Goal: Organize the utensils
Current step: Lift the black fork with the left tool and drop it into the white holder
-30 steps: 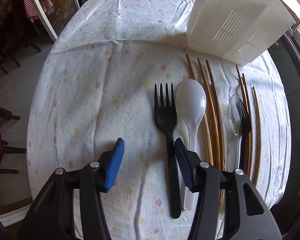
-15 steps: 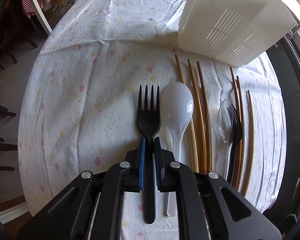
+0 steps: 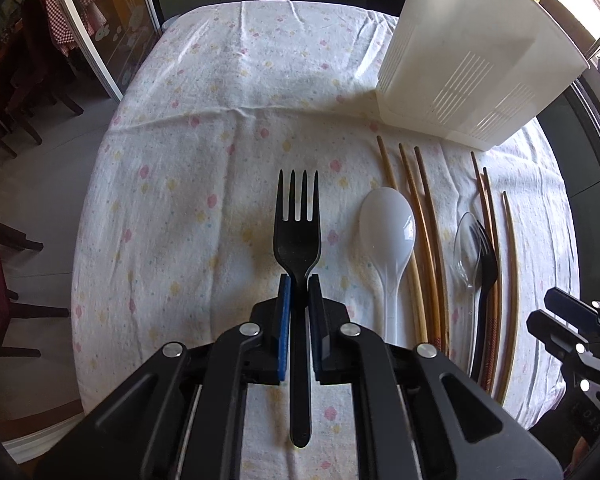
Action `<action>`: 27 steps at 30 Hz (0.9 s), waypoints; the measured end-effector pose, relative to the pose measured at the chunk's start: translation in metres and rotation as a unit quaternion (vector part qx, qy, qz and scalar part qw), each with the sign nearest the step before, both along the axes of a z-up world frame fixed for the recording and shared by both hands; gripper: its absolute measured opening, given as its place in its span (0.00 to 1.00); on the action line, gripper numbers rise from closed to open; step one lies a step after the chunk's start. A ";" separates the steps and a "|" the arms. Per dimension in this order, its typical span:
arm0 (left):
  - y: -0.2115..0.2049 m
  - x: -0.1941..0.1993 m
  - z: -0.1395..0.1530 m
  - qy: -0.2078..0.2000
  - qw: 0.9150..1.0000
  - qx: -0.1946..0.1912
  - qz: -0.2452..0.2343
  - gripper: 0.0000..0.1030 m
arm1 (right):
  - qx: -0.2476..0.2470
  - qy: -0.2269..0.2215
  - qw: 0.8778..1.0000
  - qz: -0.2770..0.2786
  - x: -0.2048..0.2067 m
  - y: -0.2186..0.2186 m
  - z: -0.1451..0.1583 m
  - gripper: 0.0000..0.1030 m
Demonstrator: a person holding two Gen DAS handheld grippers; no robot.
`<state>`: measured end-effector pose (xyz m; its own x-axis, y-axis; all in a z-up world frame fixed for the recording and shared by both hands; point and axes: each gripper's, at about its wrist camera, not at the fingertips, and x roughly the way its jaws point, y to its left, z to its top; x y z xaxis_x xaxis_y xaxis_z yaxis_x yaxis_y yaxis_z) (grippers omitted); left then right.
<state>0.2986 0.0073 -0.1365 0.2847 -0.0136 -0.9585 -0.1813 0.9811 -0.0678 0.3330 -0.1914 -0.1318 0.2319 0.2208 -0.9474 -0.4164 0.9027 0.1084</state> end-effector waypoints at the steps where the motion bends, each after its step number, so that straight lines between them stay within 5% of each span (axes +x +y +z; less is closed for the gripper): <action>1: 0.001 0.000 0.000 -0.001 1.000 0.001 0.000 0.08 | -0.004 0.005 1.000 0.000 0.004 0.005 -0.003 0.27; 13: 0.006 -0.005 -0.001 -0.009 1.000 0.006 -0.006 0.08 | -0.091 0.018 0.996 -0.004 0.037 0.051 -0.018 0.18; 22: 0.003 -0.007 -0.001 -0.013 1.000 0.002 -0.019 0.08 | -0.115 0.048 0.992 -0.013 0.054 0.064 -0.036 0.15; 24: 0.004 -0.008 0.000 -0.015 1.000 0.002 -0.019 0.08 | -0.117 0.041 0.992 -0.011 0.053 0.064 -0.038 0.05; 27: 0.007 -0.008 0.002 -0.017 1.000 0.002 -0.019 0.08 | -0.102 0.029 0.994 -0.004 0.046 0.057 -0.033 0.04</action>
<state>0.2904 0.0140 -0.1350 0.3165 -0.0206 -0.9484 -0.1421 0.9874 -0.0689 0.3792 -0.1342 -0.1652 0.1758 0.0204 -0.9842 -0.4071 0.9118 -0.0538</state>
